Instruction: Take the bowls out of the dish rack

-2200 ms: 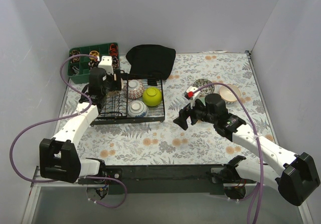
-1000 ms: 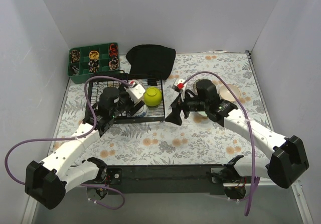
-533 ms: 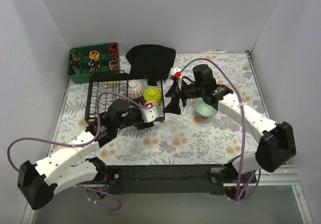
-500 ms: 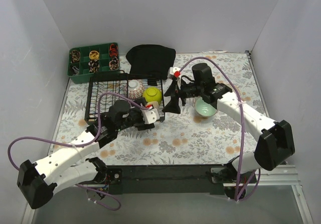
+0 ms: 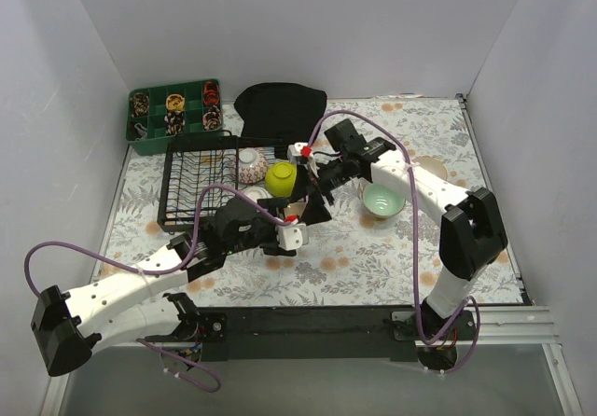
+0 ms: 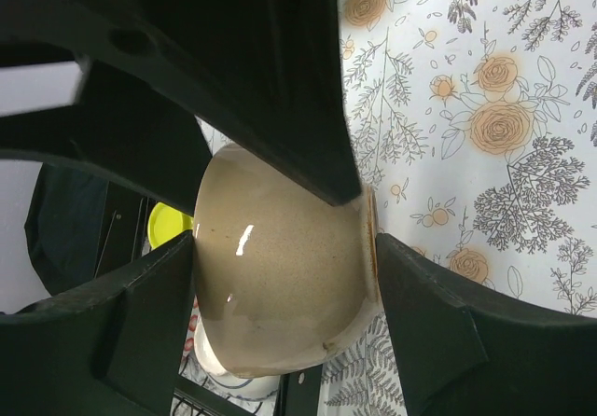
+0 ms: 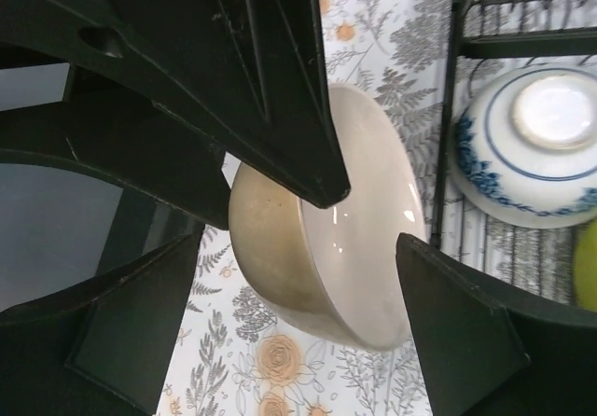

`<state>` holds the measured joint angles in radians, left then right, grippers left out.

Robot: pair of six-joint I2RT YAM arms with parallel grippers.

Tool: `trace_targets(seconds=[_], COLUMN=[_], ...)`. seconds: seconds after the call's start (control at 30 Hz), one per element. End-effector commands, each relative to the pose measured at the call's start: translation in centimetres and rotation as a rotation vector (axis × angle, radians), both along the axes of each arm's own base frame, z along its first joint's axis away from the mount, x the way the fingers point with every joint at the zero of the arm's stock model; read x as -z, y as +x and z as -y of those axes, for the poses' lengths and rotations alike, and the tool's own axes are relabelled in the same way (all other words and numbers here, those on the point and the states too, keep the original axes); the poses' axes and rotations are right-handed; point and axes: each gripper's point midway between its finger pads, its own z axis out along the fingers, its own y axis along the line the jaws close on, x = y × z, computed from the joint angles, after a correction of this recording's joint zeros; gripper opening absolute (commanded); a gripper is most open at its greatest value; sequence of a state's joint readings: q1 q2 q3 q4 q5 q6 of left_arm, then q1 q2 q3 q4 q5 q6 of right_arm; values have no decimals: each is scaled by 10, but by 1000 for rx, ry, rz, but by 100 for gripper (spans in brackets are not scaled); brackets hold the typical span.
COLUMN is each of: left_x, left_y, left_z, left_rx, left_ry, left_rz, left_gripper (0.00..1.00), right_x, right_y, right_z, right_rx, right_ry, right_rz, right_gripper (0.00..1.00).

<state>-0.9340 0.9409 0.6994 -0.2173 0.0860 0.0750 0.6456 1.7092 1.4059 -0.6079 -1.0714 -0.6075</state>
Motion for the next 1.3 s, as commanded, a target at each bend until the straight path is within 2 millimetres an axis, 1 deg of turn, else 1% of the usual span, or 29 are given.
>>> trace_targets(seconds=[0.0,0.07,0.13,0.17,0.23,0.27,0.33,0.37,0.43,0.57,0.6,0.63,0.67,0.7,0.73,0.77,0.8,0.87,0.9,0.93,0.97,1.0,1.03,1.07,1.1,1.13,1.17,1.23,1.27], left_x=[-29,-28,-27,-26,-24,-24,-20,-20,-21,-23,-27,-28,-27,-31,-34,-31,-41,-42,-45,-50,-53,-55,-60,-62,-66,-68,-69,-75,-75], left_y=[3,3,2,2,2,2,2,2,2,3,3,3,3,3,4,4,6,7,9,10,11,15,16,18,24,27,30,41,46], left_z=[9,9,10,10,10,10,10,10,11,10,9,9,9,7,7,5,4,2,0,-1,-2,-6,-6,-8,-12,-14,-16,-24,-27], left_rx=[18,18,22,25,24,24,22,22,19,8,4,2,-3,-13,-19,-31,-42,-59,-68,-83,-92,-116,-124,-136,-165,-180,-193,-245,-269], left_ry=[-76,-73,-77,-77,-76,-77,-75,-78,-89,-117,-131,-140,-145,-160,-175,-181,-216,-237,-247,-283,-300,-322,-347,-363,-393,-408,-420,-466,-476], left_rz=[85,83,77,77,76,77,75,73,77,86,91,93,87,95,99,91,111,107,115,104,98,84,82,75,62,58,51,30,18], left_gripper=[1,1,1,1,1,2,3,3,8,25,30,47,53,60,70,75,82,88,91,93,97,98,98,98,98,98,98,98,98], right_x=[0,7,9,11,12,11,9,9,8,3,3,3,0,2,2,1,2,0,4,2,-4,2,2,-9,-2,-4,-13,-10,-18], right_y=[-22,-32,-36,-39,-41,-43,-44,-44,-45,-46,-45,-45,-45,-43,-39,-38,-27,-16,-1,10,16,30,35,43,56,62,76,86,90], right_z=[0,2,2,4,5,7,8,8,10,15,17,18,20,22,22,25,25,32,39,40,46,57,63,67,83,91,107,131,142], right_rx=[-117,-154,-180,-183,-192,-199,-200,-198,-194,-177,-166,-160,-151,-124,-104,-78,-9,88,178,256,318,410,479,544,647,717,850,992,1075], right_ry=[2,-24,-25,-37,-38,-36,-35,-37,-47,-63,-77,-86,-91,-124,-132,-142,-176,-202,-254,-262,-272,-326,-347,-329,-383,-397,-412,-461,-453], right_rz=[-29,-41,-35,-50,-57,-54,-49,-50,-39,-16,-12,-2,8,7,22,40,61,102,143,152,177,213,200,235,268,283,328,361,370], right_gripper=[92,88,79,70,56,38,23,11,2,1,1,1,1,1,1,1,1,1,1,1,1,1,1,1,1,1,1,1,1])
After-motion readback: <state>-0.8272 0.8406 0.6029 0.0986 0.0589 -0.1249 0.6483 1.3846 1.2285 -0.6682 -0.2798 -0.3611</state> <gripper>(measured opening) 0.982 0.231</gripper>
